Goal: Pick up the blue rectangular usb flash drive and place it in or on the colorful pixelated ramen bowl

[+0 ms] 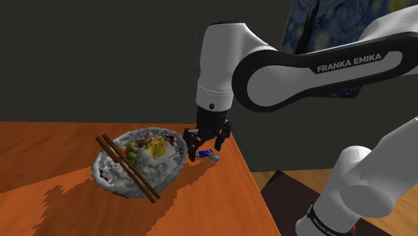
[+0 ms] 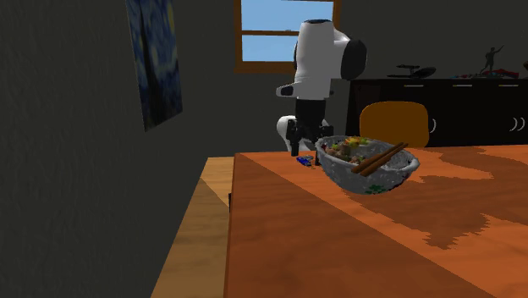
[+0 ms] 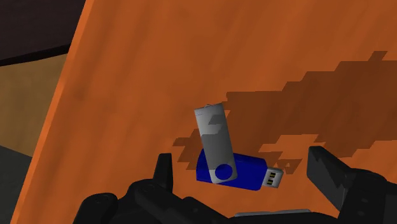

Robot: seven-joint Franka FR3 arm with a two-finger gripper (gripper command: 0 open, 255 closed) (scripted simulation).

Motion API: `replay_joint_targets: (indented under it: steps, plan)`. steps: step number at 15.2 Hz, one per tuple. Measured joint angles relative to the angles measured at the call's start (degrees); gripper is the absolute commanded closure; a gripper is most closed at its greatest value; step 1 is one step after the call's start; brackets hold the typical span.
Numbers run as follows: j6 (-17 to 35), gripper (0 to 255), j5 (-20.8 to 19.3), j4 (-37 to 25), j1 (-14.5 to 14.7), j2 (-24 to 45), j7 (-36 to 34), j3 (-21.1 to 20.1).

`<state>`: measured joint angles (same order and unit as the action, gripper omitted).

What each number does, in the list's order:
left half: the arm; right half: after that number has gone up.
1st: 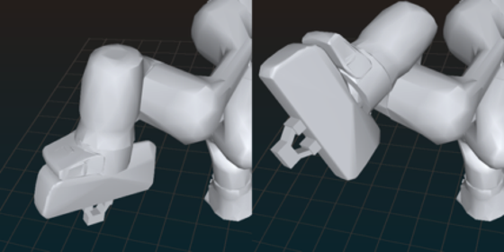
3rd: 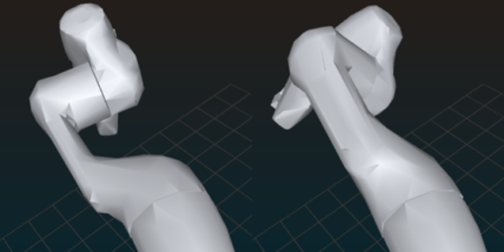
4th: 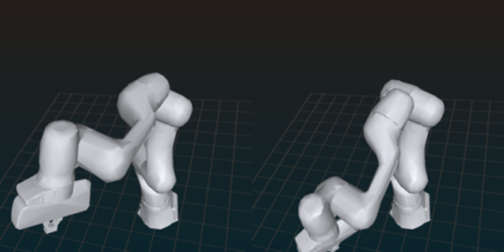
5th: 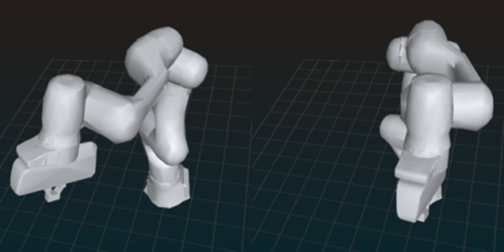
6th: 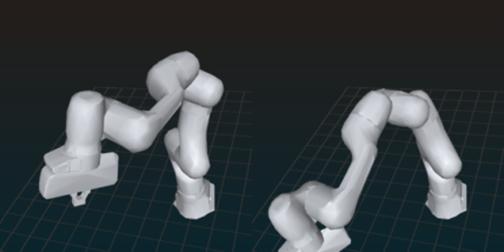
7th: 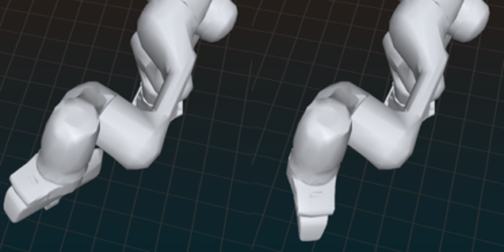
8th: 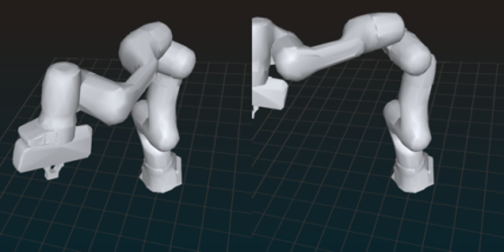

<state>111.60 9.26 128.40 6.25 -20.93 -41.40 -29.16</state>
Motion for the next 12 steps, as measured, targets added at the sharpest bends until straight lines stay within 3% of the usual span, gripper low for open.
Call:
replay_joint_targets:
  steps: [1,12]
  plan:
    - [0.0,255,0.0,0.0,0.0,0.0,0.0,0.0]
    - [-0.4,255,-0.1,-0.3,0.0,-0.3,0.0,0.2]
